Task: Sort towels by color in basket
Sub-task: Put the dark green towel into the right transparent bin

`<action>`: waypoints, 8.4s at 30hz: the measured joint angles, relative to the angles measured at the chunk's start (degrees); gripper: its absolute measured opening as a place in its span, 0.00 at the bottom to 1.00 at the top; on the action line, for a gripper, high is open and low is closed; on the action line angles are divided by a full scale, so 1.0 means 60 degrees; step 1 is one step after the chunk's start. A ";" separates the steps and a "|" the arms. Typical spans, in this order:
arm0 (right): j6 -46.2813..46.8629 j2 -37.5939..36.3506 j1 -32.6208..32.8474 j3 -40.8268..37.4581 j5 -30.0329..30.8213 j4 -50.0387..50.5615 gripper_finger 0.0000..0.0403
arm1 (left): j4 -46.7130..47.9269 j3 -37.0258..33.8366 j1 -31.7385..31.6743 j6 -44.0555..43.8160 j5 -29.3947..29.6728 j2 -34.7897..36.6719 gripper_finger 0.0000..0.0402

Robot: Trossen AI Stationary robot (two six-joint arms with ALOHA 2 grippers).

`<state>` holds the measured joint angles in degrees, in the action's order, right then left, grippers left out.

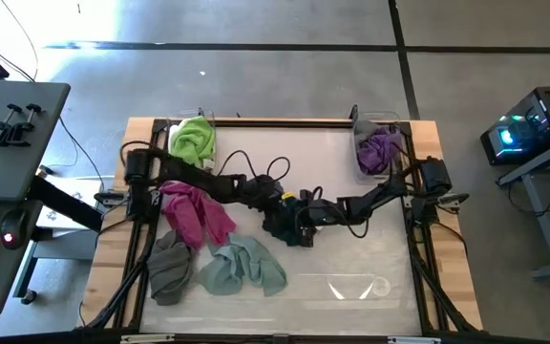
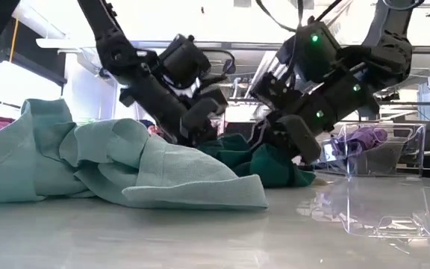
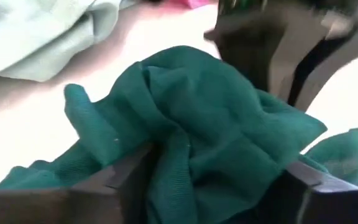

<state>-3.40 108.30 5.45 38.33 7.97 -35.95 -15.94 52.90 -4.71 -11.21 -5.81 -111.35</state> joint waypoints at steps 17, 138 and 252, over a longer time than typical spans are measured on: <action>0.2944 -0.2061 0.1330 -0.0078 0.2054 0.4363 0.07 | 0.3521 0.0011 0.1196 -0.0199 0.3278 0.2021 0.00; 0.2309 -0.3154 -0.3911 0.3020 0.2136 1.2961 0.45 | 0.0159 -0.0007 0.2696 0.0722 0.4395 0.0809 0.00; 0.3419 -0.6611 -0.9225 0.2601 0.2171 1.4200 0.39 | 0.0174 -0.0007 0.2874 0.0647 0.4391 0.0809 0.00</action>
<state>17.11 68.64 -49.90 53.93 20.99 49.25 -14.89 52.86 12.53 -7.33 20.53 -106.50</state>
